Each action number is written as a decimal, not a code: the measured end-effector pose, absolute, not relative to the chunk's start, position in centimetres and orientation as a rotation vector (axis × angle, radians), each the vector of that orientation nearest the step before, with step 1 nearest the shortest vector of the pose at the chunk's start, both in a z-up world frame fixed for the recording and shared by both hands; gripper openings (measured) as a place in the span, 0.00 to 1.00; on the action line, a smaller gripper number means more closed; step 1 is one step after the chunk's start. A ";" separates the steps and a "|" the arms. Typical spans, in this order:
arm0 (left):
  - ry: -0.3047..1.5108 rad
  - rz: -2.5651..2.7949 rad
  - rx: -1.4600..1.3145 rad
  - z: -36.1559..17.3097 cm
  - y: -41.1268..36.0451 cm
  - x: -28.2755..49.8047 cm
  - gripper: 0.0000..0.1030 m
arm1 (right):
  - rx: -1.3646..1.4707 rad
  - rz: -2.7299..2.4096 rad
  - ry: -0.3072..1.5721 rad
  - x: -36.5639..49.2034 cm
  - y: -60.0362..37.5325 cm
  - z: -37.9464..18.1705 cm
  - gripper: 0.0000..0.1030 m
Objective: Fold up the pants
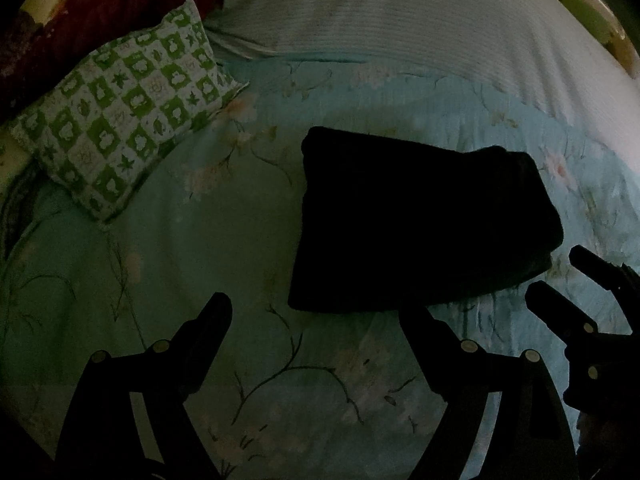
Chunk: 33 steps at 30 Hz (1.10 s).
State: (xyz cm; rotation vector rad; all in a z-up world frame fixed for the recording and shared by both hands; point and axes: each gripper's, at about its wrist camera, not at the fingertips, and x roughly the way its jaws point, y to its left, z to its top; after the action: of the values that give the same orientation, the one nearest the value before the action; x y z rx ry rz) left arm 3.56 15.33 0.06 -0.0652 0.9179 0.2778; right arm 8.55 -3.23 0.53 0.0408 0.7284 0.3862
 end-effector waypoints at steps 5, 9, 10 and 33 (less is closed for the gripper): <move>0.926 0.279 -0.069 0.3 15.4 4.1 0.84 | 0.053 0.371 0.726 8.8 -3.8 0.8 0.87; 0.936 0.280 -0.061 0.4 15.2 4.4 0.84 | 0.060 0.360 0.730 9.1 -4.3 1.0 0.87; 0.936 0.282 -0.058 0.5 15.3 4.6 0.84 | 0.059 0.359 0.730 9.1 -4.3 1.1 0.87; 0.968 0.297 -0.058 0.7 15.4 6.9 0.84 | 0.077 0.354 0.754 10.5 -4.9 1.2 0.91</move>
State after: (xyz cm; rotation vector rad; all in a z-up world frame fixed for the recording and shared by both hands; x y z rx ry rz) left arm 6.88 15.37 0.74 -0.0583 0.9682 0.2971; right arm 10.47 -4.94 1.24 0.0768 0.7541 0.3542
